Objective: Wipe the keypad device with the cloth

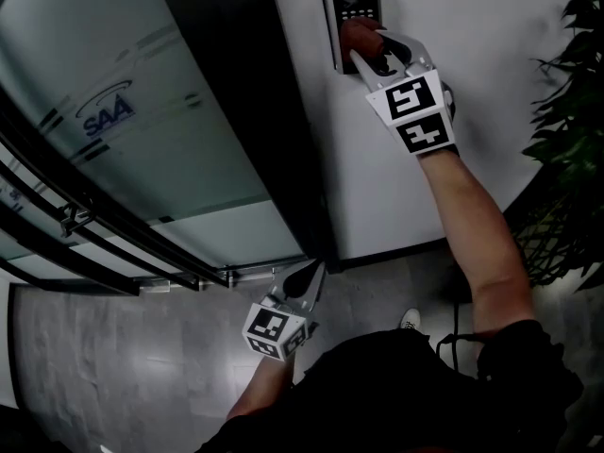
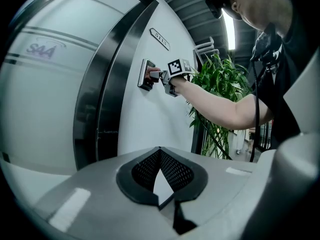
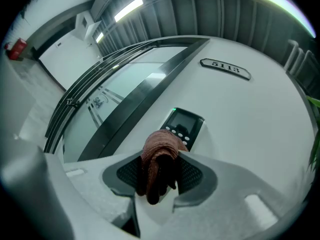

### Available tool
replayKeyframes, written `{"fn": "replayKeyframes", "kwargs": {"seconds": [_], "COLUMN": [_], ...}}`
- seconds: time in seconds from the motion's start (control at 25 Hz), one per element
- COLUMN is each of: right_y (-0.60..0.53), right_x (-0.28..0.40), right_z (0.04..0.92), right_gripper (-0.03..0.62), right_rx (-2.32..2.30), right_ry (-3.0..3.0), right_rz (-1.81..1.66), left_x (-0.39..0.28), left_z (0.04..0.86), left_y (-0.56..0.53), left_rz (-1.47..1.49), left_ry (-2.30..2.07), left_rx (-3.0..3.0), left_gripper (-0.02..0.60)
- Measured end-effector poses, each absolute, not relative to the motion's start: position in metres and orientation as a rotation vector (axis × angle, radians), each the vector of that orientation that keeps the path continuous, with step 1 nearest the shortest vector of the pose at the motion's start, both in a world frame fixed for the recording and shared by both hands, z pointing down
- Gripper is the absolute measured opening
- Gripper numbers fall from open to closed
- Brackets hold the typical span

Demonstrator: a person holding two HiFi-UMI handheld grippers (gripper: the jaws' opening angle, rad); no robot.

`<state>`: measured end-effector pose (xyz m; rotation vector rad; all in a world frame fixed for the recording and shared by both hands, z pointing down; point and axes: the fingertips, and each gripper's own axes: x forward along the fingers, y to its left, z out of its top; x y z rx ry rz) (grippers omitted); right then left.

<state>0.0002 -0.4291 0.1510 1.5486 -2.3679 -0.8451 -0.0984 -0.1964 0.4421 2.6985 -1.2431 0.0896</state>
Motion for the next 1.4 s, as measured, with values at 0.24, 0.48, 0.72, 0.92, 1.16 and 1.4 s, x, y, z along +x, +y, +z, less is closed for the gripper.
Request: {"fn": "replayKeyframes", "kwargs": {"seconds": [0.24,0.48,0.72,0.92,1.16,1.4], "right_y": [-0.429,-0.430,-0.428,-0.427,-0.427,-0.429], "right_x": [0.001,0.001,0.003,0.002,0.000,-0.001], "right_z": [0.167,0.186,0.207,0.222,0.238,0.259], "right_gripper": [0.146,0.146,0.146,0.146,0.146,0.146], "right_rx": [1.543,1.517,1.496,1.473,1.455,1.416], "right_ry": [-2.372,-2.362,-2.352,-2.349,-2.349,-2.346], "right_rz": [-0.808,-0.780,-0.753,-0.723,-0.681,-0.612], "left_x": [-0.095,-0.097,-0.100,-0.100,-0.103,-0.103], "left_z": [0.443,0.441,0.442,0.442,0.441,0.441], "left_y": [-0.197,-0.198,-0.198,-0.197,-0.197,-0.196], "left_rz": [0.088,0.078,0.085,0.087,0.086,0.085], "left_ry": [-1.232,-1.240,-1.248,-1.244,-1.246,-1.248], "left_rx": [2.703,2.699,2.693,2.698,2.695,2.696], "left_gripper": [0.015,0.015,0.015,0.015,0.015,0.015]}}
